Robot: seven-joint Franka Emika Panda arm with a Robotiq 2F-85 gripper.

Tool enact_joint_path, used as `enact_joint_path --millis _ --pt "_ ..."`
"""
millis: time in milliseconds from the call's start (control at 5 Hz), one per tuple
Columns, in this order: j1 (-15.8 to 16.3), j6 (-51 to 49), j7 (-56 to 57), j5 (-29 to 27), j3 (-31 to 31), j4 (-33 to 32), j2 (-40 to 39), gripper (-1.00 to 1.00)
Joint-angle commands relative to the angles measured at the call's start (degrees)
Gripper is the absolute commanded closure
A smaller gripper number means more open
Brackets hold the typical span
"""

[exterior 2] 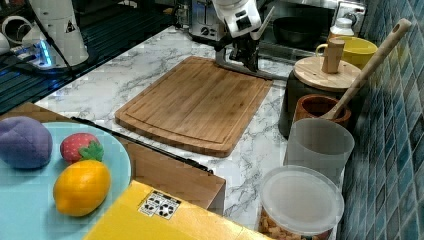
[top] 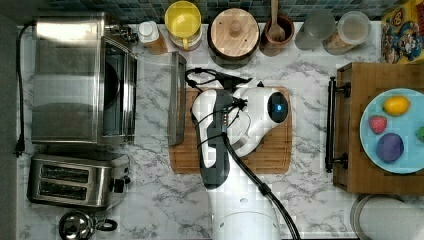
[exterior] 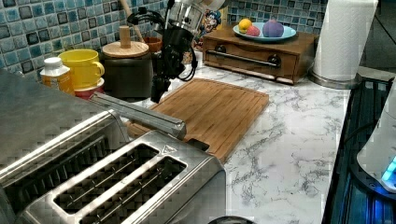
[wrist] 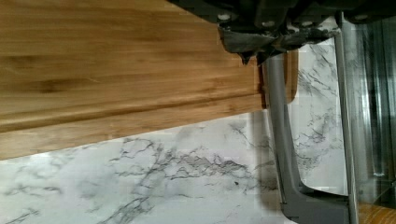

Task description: Close the oven.

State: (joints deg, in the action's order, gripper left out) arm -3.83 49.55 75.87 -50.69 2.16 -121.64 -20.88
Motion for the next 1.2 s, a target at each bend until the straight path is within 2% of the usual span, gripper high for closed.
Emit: enact_joint_path --millis 200,400,600,1000,1200 --pt "-0.3 -5.3 6.0 -6.0 3.0 6.2 1.7 1.00" --pt "1.6 -3.6 1.5 -3.3 3.4 7.7 0.0 1.00" --pt "1.4 -3.6 1.1 -3.8 4.7 8.9 -2.1 1.00" --pt "3.0 -3.7 -2.7 -1.5 4.2 11.0 -4.4 1.00" --pt "1.8 -8.6 -2.9 -2.0 4.5 12.4 -4.7 1.00"
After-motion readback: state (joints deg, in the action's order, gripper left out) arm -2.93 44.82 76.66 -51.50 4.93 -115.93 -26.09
